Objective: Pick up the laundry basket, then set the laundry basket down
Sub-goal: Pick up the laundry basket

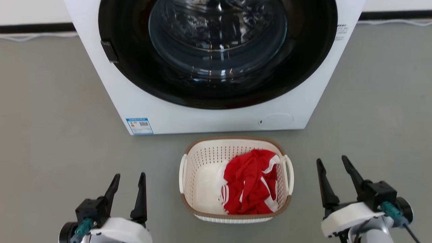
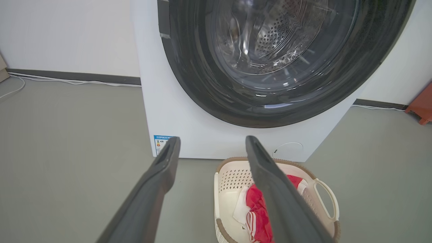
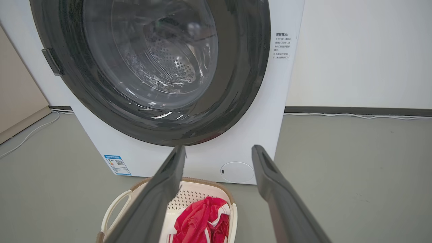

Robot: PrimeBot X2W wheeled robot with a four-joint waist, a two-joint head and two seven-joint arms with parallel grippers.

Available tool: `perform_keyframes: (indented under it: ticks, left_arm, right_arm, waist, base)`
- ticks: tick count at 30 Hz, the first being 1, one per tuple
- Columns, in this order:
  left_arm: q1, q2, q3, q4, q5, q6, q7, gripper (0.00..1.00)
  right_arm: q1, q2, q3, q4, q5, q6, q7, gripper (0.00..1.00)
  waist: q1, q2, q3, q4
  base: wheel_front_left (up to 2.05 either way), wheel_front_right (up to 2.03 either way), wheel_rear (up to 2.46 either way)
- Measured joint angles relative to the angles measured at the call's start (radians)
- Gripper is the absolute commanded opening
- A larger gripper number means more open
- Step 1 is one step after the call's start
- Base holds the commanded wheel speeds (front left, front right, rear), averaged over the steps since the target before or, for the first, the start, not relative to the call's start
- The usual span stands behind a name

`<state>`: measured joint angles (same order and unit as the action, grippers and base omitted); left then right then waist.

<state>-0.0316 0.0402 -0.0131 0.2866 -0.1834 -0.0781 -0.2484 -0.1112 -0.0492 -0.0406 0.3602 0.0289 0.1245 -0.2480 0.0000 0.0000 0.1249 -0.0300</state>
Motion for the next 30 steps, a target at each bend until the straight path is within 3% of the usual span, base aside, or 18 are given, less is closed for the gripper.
perform_keyframes:
  ticks: [13, 21, 30]
  left_arm:
    - [-0.169, -0.001, -0.041, 0.077, 0.010, -0.009, -0.003, 1.00]
    - [-0.380, -0.004, -0.092, 0.286, -0.011, -0.020, -0.004, 1.00]
    - [-0.639, -0.009, -0.153, 0.559, -0.022, -0.041, 0.039, 1.00]
  right_arm:
    - [-0.171, 0.000, -0.020, 0.114, 0.017, 0.000, -0.001, 1.00]
    - [-0.365, -0.002, -0.033, 0.353, 0.004, 0.000, -0.002, 1.00]
    - [-0.575, -0.006, -0.085, 0.575, -0.086, 0.000, 0.003, 1.00]
  waist:
    - [0.0000, 0.0000, 0.168, 0.002]
    - [0.0000, 0.0000, 0.306, 0.009]
    - [0.0000, 0.0000, 0.443, 0.024]
  base:
    - [0.00, 0.00, 0.00]
    - [0.00, 0.00, 0.00]
    - [0.00, 0.00, 0.00]
